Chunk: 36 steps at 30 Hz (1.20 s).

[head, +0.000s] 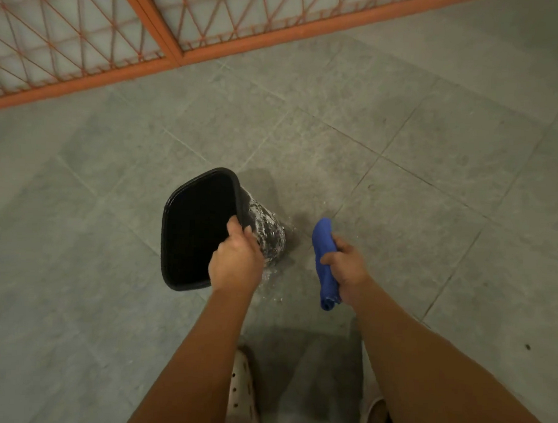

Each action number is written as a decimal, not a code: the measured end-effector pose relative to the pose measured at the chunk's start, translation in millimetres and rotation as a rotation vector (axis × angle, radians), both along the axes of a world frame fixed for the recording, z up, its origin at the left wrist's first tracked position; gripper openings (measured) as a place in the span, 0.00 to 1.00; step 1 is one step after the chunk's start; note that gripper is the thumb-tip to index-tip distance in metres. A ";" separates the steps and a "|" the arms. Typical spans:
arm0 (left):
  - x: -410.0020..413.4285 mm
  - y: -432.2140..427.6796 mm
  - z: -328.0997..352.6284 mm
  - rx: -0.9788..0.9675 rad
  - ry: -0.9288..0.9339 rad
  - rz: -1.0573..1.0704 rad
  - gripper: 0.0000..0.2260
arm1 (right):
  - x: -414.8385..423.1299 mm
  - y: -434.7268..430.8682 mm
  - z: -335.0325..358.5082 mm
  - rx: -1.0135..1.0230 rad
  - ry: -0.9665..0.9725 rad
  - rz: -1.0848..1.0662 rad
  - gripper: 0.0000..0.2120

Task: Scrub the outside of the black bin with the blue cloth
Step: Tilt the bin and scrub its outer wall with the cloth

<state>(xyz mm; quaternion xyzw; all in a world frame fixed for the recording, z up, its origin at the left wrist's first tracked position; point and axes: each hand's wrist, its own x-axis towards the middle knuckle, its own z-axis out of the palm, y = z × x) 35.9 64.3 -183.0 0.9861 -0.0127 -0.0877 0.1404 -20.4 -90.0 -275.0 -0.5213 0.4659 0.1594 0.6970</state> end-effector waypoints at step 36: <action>42.8 75.5 -6.7 -0.371 0.024 0.194 0.21 | 18.5 87.5 -41.0 -0.714 -0.342 0.670 0.29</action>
